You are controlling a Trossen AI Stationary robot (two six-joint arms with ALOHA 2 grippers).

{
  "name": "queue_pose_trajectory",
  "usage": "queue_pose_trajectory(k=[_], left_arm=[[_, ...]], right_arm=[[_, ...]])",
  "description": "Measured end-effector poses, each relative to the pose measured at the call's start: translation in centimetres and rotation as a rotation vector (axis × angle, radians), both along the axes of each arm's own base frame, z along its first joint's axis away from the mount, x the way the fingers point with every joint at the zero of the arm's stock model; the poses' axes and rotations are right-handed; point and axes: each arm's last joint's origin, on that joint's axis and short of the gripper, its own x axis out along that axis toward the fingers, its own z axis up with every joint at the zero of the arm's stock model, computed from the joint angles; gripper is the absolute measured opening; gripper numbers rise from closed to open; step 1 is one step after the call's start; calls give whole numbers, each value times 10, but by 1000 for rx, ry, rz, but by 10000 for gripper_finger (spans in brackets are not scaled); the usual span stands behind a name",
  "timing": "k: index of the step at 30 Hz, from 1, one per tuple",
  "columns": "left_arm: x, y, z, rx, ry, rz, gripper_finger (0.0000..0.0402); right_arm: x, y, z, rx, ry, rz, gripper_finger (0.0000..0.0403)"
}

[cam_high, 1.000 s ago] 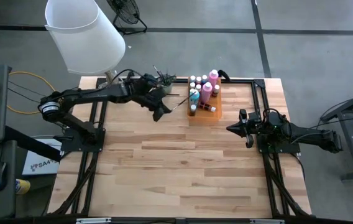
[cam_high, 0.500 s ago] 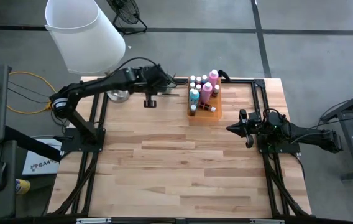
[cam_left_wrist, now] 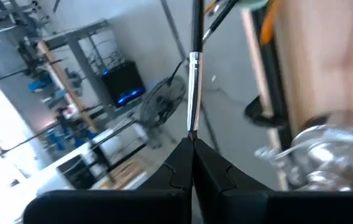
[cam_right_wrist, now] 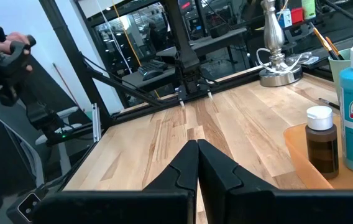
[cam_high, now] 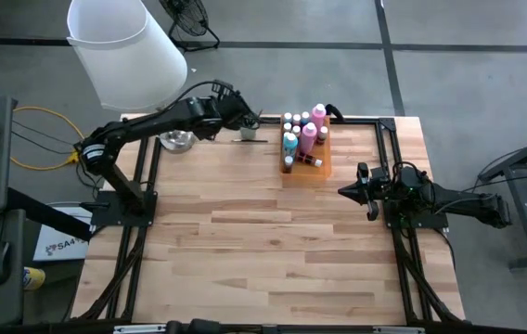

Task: Pick & Place Paint Supplies
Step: Put the black paint brush into the green cup

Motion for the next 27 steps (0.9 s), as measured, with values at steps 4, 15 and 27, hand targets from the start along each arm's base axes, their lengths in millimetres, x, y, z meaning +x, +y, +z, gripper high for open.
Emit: queue_pose_trajectory(k=[4, 15, 27], left_arm=[[7, 12, -15, 27, 125, 14, 0], [17, 33, -41, 77, 333, 54, 0], [26, 38, -54, 69, 425, 10, 7]], right_arm=[[0, 0, 0, 0, 0, 0, 2], [0, 0, 0, 0, 0, 0, 2], [0, 0, 0, 0, 0, 0, 2]])
